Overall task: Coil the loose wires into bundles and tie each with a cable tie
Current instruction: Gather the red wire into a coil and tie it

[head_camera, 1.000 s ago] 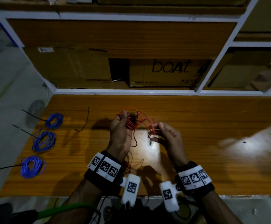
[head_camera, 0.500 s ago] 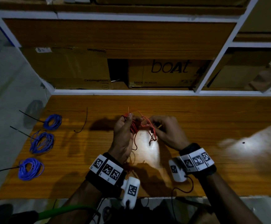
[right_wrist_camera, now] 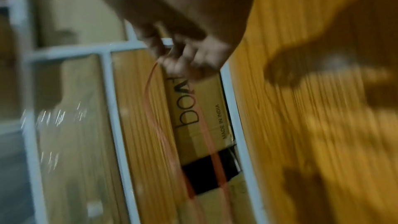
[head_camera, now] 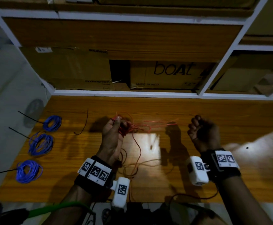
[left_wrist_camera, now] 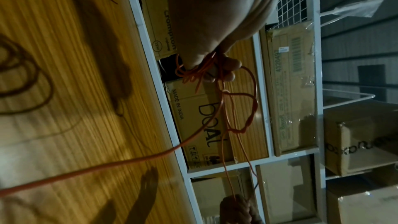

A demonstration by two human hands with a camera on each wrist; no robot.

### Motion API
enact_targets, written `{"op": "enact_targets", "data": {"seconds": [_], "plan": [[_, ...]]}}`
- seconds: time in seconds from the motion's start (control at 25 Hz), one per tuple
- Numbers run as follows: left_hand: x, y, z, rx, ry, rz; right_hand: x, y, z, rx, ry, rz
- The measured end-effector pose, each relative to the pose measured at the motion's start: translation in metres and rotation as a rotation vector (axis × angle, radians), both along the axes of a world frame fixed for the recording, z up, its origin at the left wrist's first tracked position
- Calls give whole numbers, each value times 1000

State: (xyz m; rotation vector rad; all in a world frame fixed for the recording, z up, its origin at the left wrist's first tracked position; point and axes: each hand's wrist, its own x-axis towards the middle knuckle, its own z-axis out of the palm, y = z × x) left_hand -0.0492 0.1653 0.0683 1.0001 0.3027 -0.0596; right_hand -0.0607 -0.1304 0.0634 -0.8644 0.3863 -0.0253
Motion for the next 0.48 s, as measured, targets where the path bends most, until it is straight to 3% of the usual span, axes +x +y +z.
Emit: {"op": "enact_targets", "data": {"seconds": [0.08,0.24,0.4,0.48], "plan": [[-3,-7,-1,25,-2,-27,-1,-6,-6,34,44,-19],[0,-16,0,15,-2,-41,-1,12,-2,-640,121,26],[4,-17,-1,9,2,-52,-12,40,28,-1209,-227,36],[3,-19,1,-14,-5,-53,-13,62,40,-1439,-419,156]]}}
